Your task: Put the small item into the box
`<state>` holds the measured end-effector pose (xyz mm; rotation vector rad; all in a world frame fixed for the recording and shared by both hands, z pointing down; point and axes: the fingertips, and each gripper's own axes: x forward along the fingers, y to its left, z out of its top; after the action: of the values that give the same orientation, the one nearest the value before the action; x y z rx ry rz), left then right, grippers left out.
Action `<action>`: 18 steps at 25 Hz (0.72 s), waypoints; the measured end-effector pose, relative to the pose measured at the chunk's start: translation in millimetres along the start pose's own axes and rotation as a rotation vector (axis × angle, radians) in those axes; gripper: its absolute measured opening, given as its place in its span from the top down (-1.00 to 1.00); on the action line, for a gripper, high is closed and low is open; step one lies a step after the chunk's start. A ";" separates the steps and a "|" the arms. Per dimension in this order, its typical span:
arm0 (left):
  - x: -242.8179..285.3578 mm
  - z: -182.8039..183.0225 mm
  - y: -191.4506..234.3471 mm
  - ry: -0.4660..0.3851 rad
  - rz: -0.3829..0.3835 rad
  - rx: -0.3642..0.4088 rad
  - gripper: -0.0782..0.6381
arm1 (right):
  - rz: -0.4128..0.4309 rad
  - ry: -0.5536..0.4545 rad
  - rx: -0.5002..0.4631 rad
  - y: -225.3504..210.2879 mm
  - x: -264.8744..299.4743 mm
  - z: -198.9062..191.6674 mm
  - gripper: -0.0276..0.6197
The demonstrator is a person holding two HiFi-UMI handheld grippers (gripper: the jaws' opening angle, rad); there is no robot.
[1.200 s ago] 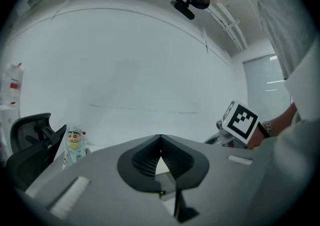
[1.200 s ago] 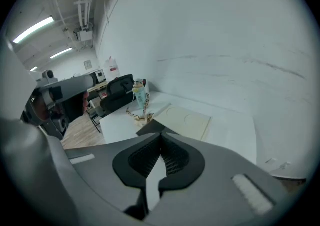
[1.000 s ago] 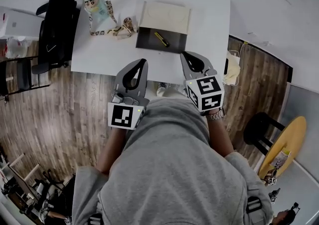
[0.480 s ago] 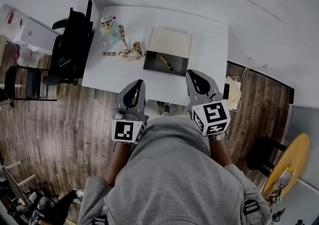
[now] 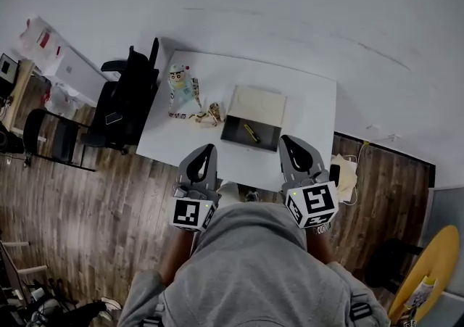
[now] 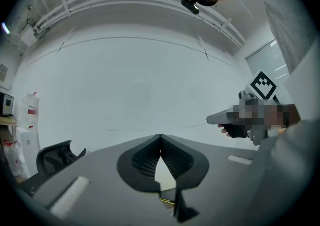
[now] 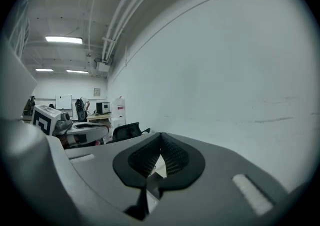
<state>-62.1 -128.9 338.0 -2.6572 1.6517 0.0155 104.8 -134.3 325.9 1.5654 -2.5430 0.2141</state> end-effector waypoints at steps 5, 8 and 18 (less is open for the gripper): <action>5.6 2.7 -10.5 -0.001 -0.032 0.012 0.77 | 0.002 -0.029 0.004 2.7 -3.8 4.4 0.87; 11.3 4.7 -18.5 -0.007 -0.050 0.020 0.77 | -0.004 -0.055 0.025 1.2 -7.9 7.4 0.87; 19.9 12.3 -27.8 -0.030 -0.059 0.013 0.77 | -0.023 -0.112 0.058 -10.2 -11.3 13.5 0.87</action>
<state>-28.3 -134.2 325.6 -2.6812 1.5588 0.0443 118.3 -131.6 310.9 1.6725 -2.6231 0.2043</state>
